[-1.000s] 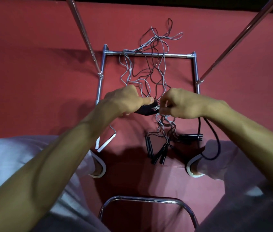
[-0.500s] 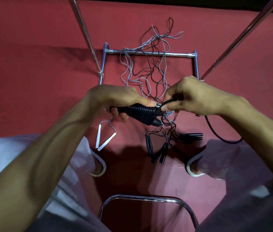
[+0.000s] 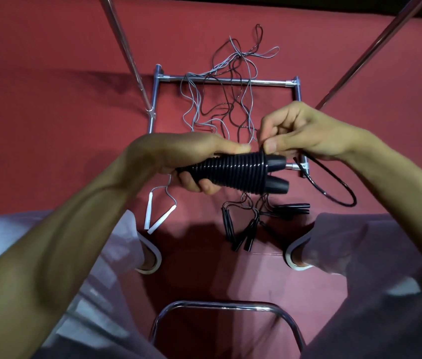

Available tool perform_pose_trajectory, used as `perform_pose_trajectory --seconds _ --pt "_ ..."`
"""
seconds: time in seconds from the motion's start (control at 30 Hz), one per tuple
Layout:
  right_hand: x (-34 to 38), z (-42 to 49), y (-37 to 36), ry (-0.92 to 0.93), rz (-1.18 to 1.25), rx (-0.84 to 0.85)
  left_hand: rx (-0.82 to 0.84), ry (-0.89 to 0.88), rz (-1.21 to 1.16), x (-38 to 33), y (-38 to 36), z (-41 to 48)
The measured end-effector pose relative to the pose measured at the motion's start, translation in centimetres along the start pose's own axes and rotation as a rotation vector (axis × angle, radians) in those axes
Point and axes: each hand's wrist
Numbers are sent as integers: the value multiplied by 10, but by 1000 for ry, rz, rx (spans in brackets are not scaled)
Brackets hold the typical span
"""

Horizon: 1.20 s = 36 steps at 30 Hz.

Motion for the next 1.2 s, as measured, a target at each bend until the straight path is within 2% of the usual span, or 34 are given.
perform_pose_trajectory --seconds 0.07,0.2,0.33,0.57,0.7,0.8,0.93,1.2 --pt "-5 3 1 -31 100 -1 43 -98 -122 -2 -3 -5" --pt "-1 9 -2 -19 120 -69 4 -295 -56 1 1 -7" --pt "6 13 -8 -52 133 -162 -61 -359 -74 4 2 -7" --pt "4 12 -16 -136 -8 -289 -162 -422 -42 4 3 -2" --pt "3 11 -24 -112 41 -389 -211 -446 -71 2 -2 1" --pt "-1 13 -27 -130 -55 -413 -229 -450 -54 1 -3 2" --pt "-7 15 -26 -57 -108 -497 -242 -447 44 2 -8 6" --pt "-12 9 -23 -218 -307 -464 -400 -485 234 5 -14 7"
Point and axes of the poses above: each hand's wrist, its own z-axis towards the middle knuckle, its own y-axis out of the back of the hand, x = y × z
